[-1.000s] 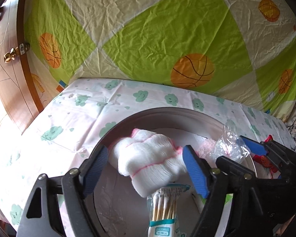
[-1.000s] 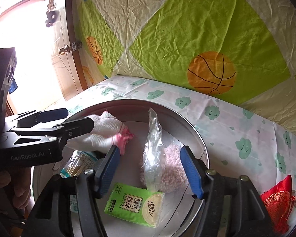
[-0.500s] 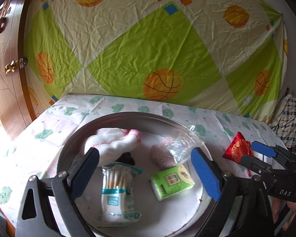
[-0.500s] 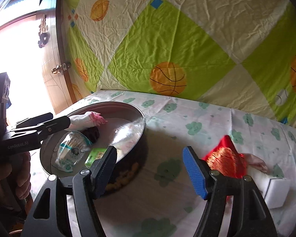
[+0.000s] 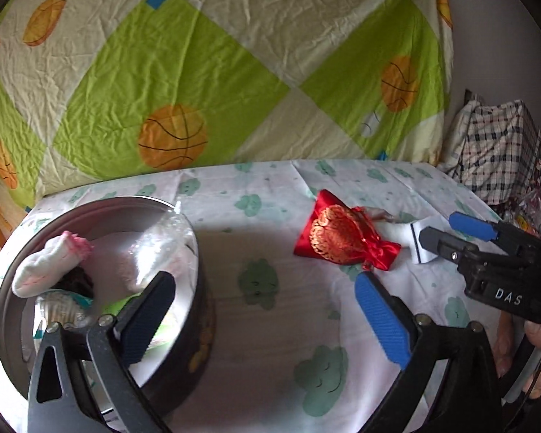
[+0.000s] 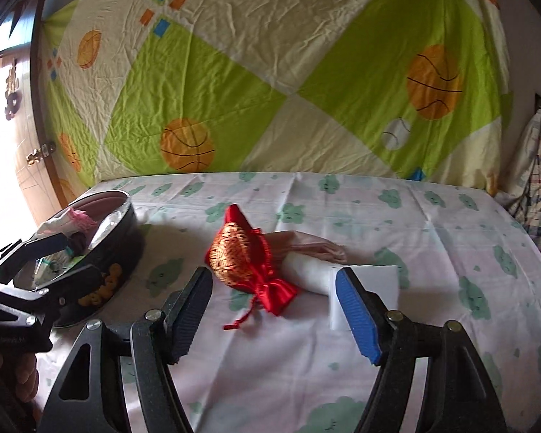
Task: Organize soft objects
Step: 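Grasp the red brocade pouch with the left gripper while the right gripper grasps the white sponge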
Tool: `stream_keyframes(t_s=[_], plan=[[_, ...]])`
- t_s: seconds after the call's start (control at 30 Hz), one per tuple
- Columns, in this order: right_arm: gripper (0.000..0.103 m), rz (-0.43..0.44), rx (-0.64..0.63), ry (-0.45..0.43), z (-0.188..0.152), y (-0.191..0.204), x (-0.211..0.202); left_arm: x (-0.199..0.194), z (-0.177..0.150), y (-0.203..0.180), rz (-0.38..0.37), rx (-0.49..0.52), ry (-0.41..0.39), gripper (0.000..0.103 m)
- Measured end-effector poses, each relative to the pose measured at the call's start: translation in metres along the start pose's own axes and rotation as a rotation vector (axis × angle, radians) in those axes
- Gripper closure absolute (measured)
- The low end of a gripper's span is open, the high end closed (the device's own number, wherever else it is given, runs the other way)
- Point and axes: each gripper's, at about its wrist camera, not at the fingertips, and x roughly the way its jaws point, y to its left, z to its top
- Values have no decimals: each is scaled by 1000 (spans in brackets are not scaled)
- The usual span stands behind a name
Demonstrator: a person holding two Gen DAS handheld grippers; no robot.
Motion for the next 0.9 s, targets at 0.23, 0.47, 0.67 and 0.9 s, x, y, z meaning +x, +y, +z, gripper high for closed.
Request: stream_keyframes(t_s=[0.23,0.47,0.67,0.9], plan=[[26,-93,56,31,-4,-35,10,38,10,-41,16,61,58,2],[25,-130,93,104,-5,-54,34,73,27,-55,22,60,90,2],[21,-145,80,165,-5,-54,54,90,26,-53,31,50,104,2],[21,-138,128,233,-7,-64,69,96,24,-58,-24,47,108,1]])
